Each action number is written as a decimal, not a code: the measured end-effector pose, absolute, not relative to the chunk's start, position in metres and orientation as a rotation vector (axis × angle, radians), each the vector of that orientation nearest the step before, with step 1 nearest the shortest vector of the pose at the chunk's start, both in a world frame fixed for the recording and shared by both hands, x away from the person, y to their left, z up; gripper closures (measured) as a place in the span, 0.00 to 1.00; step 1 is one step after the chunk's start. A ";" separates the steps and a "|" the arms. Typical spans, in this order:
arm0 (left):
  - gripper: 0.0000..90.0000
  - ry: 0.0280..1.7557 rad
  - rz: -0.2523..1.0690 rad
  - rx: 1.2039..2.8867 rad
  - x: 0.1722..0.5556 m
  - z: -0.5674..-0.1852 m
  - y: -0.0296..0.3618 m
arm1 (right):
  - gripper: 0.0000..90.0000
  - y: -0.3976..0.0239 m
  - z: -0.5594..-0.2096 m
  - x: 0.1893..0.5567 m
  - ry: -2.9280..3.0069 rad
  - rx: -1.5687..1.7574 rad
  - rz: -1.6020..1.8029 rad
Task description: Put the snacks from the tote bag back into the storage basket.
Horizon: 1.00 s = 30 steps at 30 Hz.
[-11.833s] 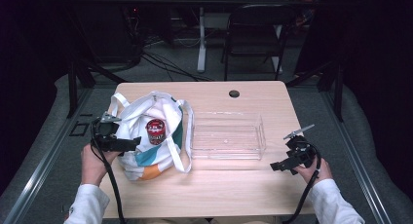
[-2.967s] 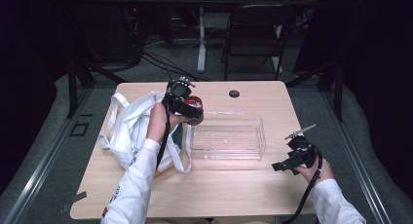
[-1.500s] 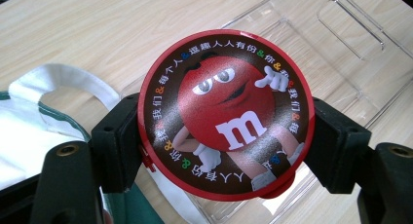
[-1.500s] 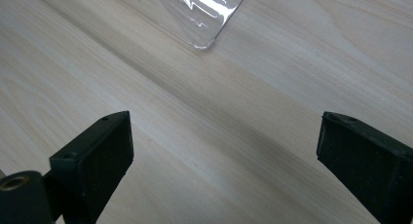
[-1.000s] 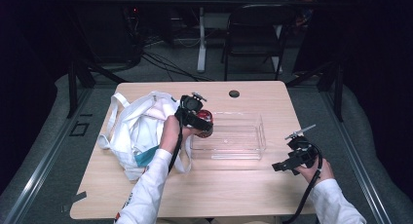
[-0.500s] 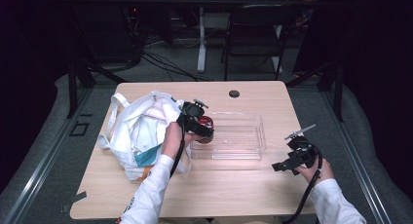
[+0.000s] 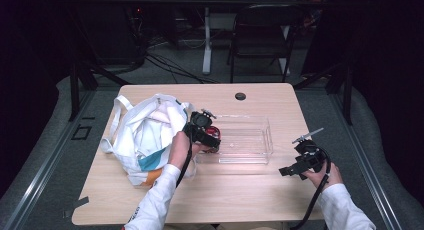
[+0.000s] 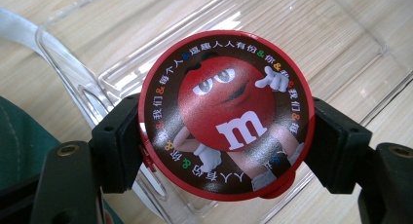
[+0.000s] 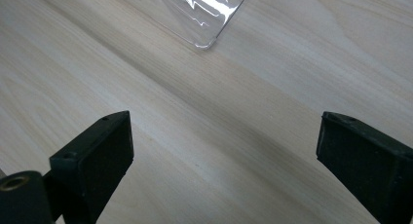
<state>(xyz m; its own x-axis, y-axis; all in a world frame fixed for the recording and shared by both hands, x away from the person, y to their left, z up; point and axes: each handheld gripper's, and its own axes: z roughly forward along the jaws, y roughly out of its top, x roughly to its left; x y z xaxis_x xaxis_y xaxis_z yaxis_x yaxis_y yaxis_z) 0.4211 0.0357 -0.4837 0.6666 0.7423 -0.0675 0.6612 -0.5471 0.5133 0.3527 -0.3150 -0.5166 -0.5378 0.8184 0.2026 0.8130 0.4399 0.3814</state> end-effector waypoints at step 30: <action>0.28 1.096 0.215 2.420 0.418 -0.503 0.035 | 0.07 -0.315 -0.517 0.352 2.660 1.503 0.685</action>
